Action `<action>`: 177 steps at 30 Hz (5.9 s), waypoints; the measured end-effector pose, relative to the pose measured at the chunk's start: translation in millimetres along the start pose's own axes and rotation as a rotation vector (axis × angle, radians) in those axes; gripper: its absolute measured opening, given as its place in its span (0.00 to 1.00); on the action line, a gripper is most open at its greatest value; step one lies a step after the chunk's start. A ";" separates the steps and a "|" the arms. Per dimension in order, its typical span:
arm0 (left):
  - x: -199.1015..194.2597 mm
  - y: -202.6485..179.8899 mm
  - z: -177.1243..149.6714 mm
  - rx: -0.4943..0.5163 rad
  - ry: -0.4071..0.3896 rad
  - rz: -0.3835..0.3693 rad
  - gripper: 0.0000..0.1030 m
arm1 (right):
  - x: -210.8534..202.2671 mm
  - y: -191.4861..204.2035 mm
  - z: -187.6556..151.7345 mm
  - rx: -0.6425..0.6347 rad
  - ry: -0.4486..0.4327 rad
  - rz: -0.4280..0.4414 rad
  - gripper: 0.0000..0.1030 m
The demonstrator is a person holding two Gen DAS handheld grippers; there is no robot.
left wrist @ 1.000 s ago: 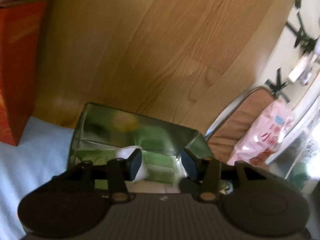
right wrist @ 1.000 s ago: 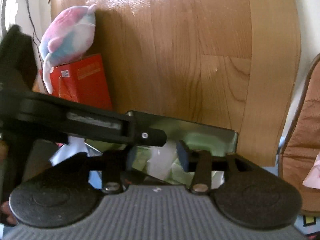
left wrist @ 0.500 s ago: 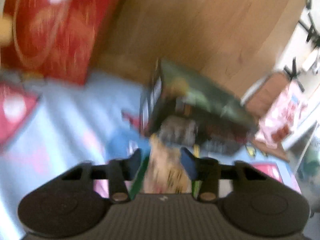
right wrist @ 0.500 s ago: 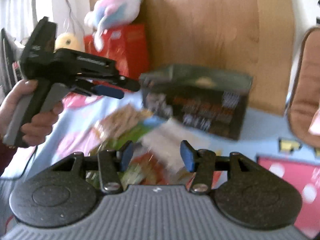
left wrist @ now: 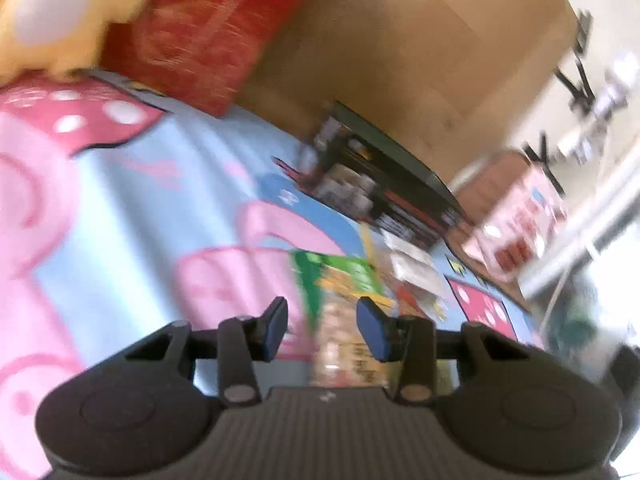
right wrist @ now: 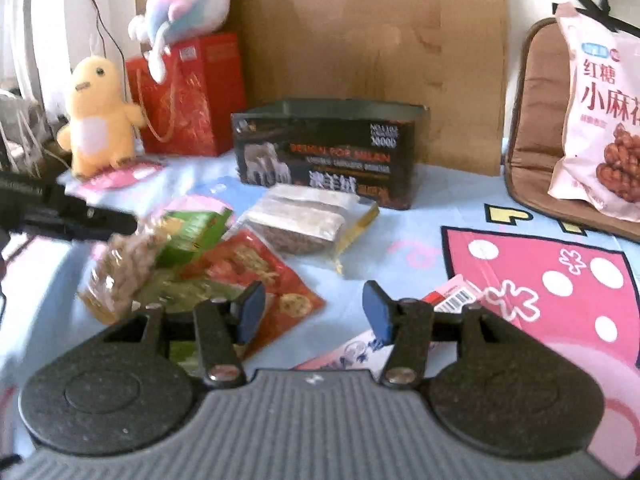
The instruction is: Organize snacks
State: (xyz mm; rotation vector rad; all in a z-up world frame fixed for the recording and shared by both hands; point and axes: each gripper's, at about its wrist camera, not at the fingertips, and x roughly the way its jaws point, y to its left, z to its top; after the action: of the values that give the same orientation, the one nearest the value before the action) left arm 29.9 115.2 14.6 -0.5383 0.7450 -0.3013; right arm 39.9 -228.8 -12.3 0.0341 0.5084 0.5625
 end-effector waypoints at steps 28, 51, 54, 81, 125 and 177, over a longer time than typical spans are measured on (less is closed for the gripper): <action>15.1 11.4 17.3 -0.044 0.037 -0.093 0.55 | 33.9 58.0 34.6 -0.059 0.050 0.152 0.69; 51.2 11.5 17.6 -0.012 0.030 -0.090 0.37 | 89.6 97.3 27.5 -0.218 0.157 0.154 0.55; 38.6 4.1 22.9 -0.004 0.003 -0.101 0.37 | 88.6 94.7 31.1 -0.181 0.146 0.161 0.40; 103.5 -60.2 69.7 0.112 0.089 -0.181 0.55 | 67.8 -38.9 70.0 0.005 0.031 -0.045 0.54; -55.7 53.5 52.6 -0.191 -0.190 -0.077 0.58 | 66.1 179.5 67.4 -0.461 -0.075 0.320 0.55; 132.5 -78.8 142.1 0.155 -0.087 0.030 0.46 | 130.0 -23.5 151.7 -0.057 -0.007 0.031 0.56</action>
State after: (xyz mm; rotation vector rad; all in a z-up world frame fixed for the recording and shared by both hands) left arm 218.0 42.1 71.4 -0.3911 0.6394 -0.3027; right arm 217.4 -165.3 58.0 -0.0107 0.4853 0.6067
